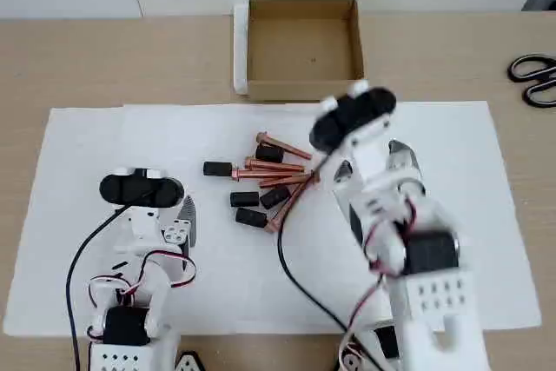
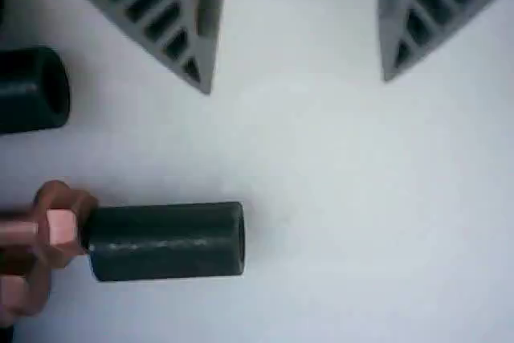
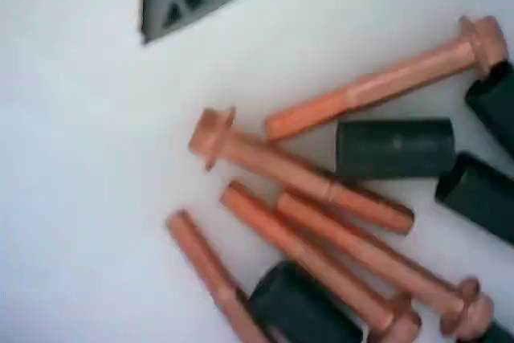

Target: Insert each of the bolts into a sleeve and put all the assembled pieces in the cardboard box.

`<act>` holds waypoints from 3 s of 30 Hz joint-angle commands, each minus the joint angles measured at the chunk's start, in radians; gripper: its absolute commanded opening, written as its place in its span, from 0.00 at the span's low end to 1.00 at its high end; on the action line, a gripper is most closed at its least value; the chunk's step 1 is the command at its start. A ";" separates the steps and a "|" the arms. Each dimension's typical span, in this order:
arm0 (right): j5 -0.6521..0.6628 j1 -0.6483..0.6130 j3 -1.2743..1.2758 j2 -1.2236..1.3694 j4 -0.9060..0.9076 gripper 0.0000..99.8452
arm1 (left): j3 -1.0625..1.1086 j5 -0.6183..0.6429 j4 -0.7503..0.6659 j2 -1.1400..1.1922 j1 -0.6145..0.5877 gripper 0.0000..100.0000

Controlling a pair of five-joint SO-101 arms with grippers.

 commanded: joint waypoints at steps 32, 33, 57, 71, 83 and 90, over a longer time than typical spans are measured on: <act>0.034 -0.426 -1.407 1.366 0.547 0.26 | -0.012 0.000 -0.020 -0.014 0.011 0.13; 0.044 -0.435 -1.412 1.366 0.547 0.26 | -0.012 0.000 -0.020 -0.014 0.005 0.13; 0.049 -0.410 -1.413 1.377 0.381 0.26 | -0.300 -0.005 0.078 -0.014 -0.582 0.13; 0.063 -0.521 -1.413 1.515 0.317 0.26 | -0.409 0.000 0.155 -0.014 -0.965 0.13; 0.176 -0.547 -1.413 1.564 0.312 0.26 | -0.374 0.000 0.157 -0.014 -1.007 0.13; 0.186 -0.527 -1.413 1.643 0.229 0.26 | -0.369 0.000 0.158 -0.014 -1.008 0.13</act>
